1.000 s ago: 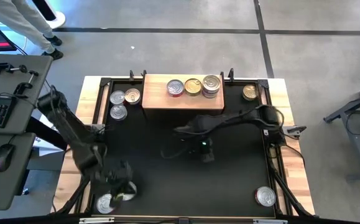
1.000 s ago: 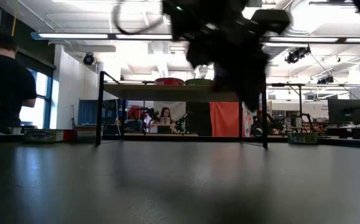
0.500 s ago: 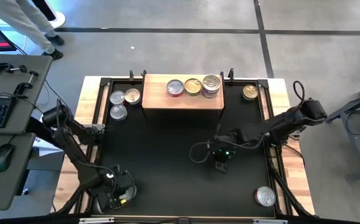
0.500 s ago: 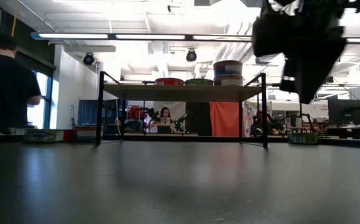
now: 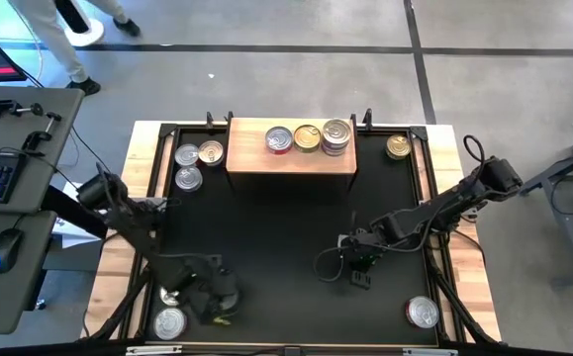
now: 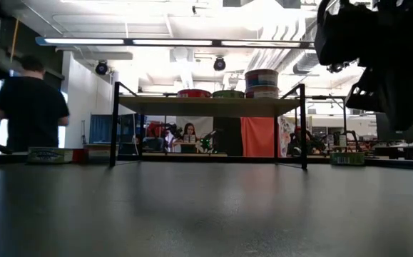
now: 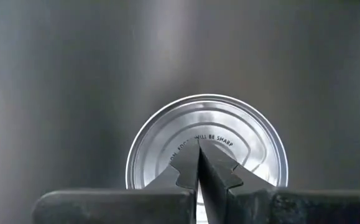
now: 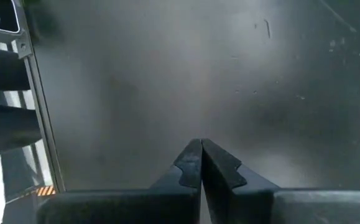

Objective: Stack canned seafood by type on shelf
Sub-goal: Put the bottom light green tuna can on the shelf

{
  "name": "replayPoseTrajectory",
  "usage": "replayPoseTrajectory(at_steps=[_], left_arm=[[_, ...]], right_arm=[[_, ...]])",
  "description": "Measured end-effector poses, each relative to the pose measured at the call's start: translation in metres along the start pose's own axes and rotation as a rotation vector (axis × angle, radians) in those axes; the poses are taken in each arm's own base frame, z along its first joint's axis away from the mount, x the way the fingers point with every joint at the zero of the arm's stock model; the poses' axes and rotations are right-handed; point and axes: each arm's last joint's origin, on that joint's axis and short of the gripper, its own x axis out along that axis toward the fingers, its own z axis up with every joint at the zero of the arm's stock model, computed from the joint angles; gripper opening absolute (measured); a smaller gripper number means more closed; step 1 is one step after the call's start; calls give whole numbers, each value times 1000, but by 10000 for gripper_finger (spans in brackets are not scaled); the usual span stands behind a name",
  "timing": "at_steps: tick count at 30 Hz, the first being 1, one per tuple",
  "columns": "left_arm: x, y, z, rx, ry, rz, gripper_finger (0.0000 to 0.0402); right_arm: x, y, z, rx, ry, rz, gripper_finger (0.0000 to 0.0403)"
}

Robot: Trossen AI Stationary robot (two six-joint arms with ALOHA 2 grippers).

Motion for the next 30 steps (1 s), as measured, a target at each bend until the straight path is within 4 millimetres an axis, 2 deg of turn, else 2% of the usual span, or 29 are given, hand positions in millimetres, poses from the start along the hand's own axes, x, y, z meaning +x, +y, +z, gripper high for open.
replayPoseTrajectory(at_steps=[7, 13, 16, 19, 22, 27, 30], left_arm=[[31, 45, 62, 62, -202, 66, 0], [61, 72, 108, 168, -374, -42, 0], [61, 79, 124, 203, -383, -35, 0], [40, 85, 138, 215, -415, -22, 0], [12, 92, 138, 249, -403, 26, 0], [-26, 98, 110, 209, -348, 98, 0], [-35, 93, 89, 146, -388, 64, 0]], right_arm=[[0, 1, 2, -4, -29, 1, 0], [-1, 3, 9, -10, -121, 2, 0], [-3, 5, 17, -6, -197, 16, 0], [-8, 9, 27, -4, -269, 58, 0], [-13, 11, 36, -2, -319, 85, 0], [-17, 9, 49, 35, -402, 130, 2], [-12, 2, 56, 115, -390, 146, 19]])
